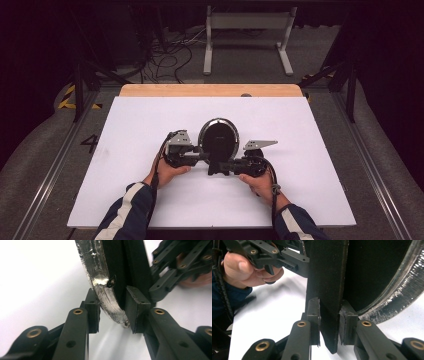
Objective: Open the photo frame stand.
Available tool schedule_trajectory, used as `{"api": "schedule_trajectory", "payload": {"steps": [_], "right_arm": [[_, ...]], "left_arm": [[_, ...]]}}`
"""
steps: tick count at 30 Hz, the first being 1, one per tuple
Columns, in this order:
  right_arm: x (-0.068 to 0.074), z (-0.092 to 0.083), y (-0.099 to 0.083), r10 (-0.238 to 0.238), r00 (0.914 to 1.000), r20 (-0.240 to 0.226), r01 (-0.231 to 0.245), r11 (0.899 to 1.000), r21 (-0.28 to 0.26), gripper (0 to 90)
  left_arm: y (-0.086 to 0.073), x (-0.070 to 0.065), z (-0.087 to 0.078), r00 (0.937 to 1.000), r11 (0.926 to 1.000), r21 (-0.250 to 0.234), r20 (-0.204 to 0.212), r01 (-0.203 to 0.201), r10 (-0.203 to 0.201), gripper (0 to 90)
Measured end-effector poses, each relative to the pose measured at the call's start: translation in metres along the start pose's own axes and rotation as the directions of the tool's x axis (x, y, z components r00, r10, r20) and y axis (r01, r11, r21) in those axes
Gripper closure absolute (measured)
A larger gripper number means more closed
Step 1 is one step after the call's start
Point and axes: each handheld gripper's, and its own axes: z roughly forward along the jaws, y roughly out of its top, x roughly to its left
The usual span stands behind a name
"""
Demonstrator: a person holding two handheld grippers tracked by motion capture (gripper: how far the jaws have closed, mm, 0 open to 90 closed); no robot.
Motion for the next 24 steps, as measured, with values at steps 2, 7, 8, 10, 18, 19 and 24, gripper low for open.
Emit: {"api": "schedule_trajectory", "payload": {"steps": [2,7,8,10,18,19,24], "right_arm": [[0.001,-0.001,0.001,-0.005,1.0000,0.003,0.005,1.000,-0.001,74.5],[0.005,-0.003,0.003,-0.016,0.9999,0.005,0.016,1.000,-0.005,73.6],[0.005,-0.003,0.003,-0.016,0.9999,0.005,0.016,1.000,-0.005,73.6],[0.006,-0.004,0.003,-0.016,0.9999,0.007,0.016,1.000,-0.003,73.4],[0.010,-0.005,0.002,-0.020,0.9997,0.013,0.020,0.999,0.032,71.8],[0.010,-0.004,0.001,-0.026,0.9995,0.019,0.026,0.999,0.032,71.9],[0.011,-0.003,0.000,-0.020,0.9995,0.023,0.019,0.999,0.028,71.7]], "left_arm": [[0.001,-0.002,0.000,0.9997,0.9999,-0.003,-0.022,-0.012,0.011,66.5],[0.000,-0.006,-0.001,0.9934,0.9981,-0.017,-0.100,-0.059,0.057,68.5],[0.000,-0.006,-0.001,0.9934,0.9981,-0.017,-0.100,-0.059,0.057,68.4],[0.000,-0.007,0.000,0.9898,0.9971,-0.019,-0.123,-0.074,0.071,68.4],[-0.006,-0.008,0.002,0.9577,0.9906,-0.016,-0.258,-0.136,0.127,73.0],[-0.007,-0.007,0.002,0.9627,0.9920,-0.029,-0.246,-0.123,0.112,73.0],[-0.007,-0.008,0.003,0.9577,0.9904,-0.023,-0.259,-0.136,0.125,72.7]]}}
